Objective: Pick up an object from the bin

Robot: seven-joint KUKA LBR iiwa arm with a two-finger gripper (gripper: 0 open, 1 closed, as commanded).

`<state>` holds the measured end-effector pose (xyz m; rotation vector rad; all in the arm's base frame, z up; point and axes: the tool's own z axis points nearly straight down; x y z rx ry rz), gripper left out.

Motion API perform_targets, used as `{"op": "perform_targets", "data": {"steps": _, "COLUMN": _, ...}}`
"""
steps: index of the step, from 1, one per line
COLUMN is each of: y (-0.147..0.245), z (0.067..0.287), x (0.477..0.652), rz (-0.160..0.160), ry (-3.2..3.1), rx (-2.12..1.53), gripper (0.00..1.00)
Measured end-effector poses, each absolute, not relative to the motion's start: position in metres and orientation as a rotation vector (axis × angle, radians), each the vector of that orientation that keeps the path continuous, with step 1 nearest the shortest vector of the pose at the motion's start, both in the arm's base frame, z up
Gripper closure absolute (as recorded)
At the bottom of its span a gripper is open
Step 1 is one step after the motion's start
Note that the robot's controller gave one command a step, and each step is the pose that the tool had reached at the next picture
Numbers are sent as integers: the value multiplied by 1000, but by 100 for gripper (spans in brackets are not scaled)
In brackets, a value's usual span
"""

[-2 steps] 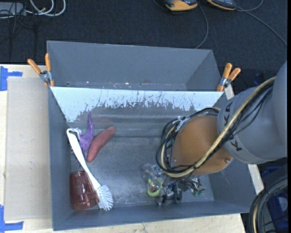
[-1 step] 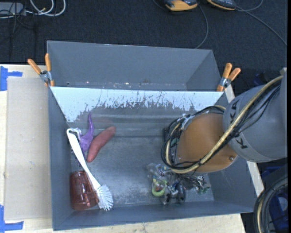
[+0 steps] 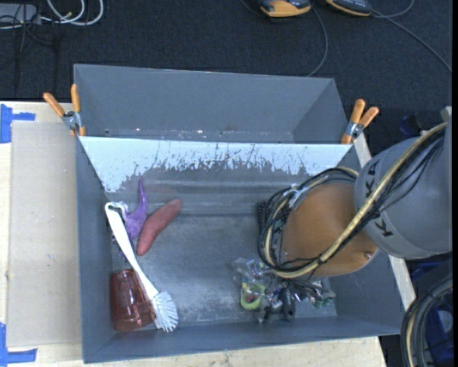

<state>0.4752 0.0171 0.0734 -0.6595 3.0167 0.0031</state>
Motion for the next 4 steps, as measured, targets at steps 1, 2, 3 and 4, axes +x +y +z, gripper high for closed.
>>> {"op": "perform_targets", "data": {"steps": 1, "y": 8, "z": 73, "x": 476, "rz": 1, "ry": 3006, "rx": -706, "gripper": 100}}
{"op": "perform_targets", "data": {"steps": 2, "y": -9, "z": 72, "x": 475, "rz": 2, "ry": 2991, "rx": -726, "gripper": 100}}
{"op": "perform_targets", "data": {"steps": 3, "y": -10, "z": 72, "x": 475, "rz": 2, "ry": 2992, "rx": -723, "gripper": 100}}
{"op": "perform_targets", "data": {"steps": 4, "y": -10, "z": 72, "x": 475, "rz": 2, "ry": 2992, "rx": -721, "gripper": 100}}
